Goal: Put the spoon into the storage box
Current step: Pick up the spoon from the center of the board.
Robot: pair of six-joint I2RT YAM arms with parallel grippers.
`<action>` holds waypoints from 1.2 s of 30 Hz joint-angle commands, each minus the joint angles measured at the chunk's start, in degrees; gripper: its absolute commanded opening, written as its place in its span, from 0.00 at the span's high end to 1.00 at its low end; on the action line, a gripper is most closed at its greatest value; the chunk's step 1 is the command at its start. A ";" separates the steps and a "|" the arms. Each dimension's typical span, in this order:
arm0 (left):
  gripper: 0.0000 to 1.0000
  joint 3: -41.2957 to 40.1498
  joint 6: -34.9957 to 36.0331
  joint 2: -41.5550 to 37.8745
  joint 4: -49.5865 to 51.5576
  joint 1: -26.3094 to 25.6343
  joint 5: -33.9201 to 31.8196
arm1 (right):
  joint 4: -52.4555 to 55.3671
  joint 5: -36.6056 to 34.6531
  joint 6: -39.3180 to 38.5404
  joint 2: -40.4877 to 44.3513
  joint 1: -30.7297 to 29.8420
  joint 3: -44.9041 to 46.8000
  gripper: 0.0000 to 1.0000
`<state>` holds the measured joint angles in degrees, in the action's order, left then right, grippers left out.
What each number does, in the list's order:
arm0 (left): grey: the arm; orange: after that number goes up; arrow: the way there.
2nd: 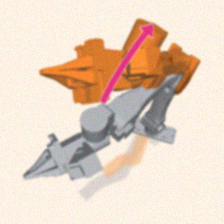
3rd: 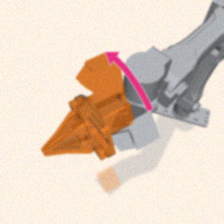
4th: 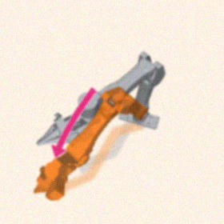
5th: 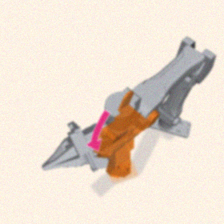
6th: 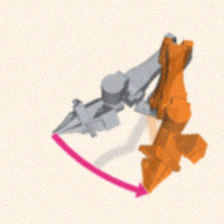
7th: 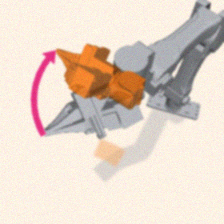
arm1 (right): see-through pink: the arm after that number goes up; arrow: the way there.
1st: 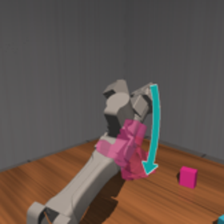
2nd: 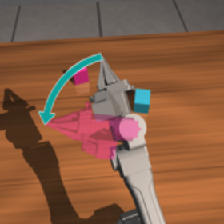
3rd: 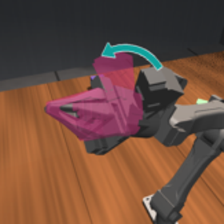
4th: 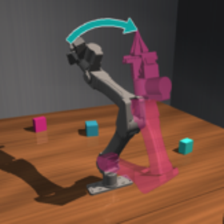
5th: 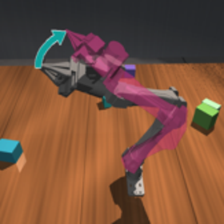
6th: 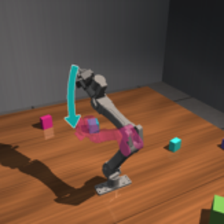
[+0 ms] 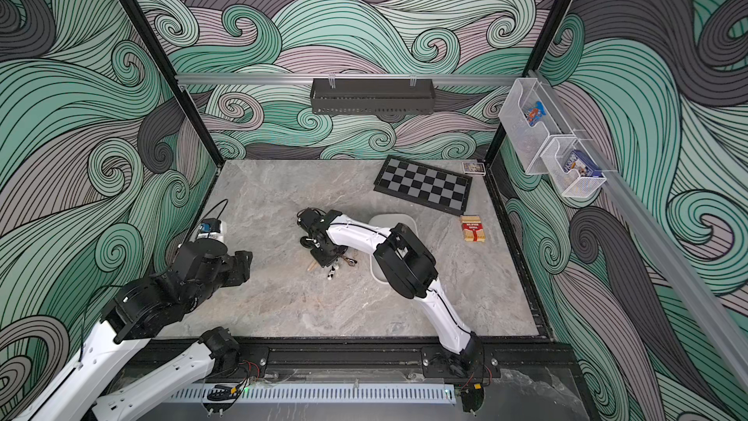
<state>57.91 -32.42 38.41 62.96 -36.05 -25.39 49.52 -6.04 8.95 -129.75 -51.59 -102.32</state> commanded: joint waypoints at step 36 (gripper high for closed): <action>0.33 -0.43 0.87 0.16 -0.58 0.37 -1.16 | 0.98 6.94 3.33 20.79 3.80 5.31 0.88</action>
<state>57.87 -32.42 38.41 62.96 -36.05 -25.47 49.93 2.57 12.40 -113.84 -49.93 -98.61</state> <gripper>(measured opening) 0.669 0.171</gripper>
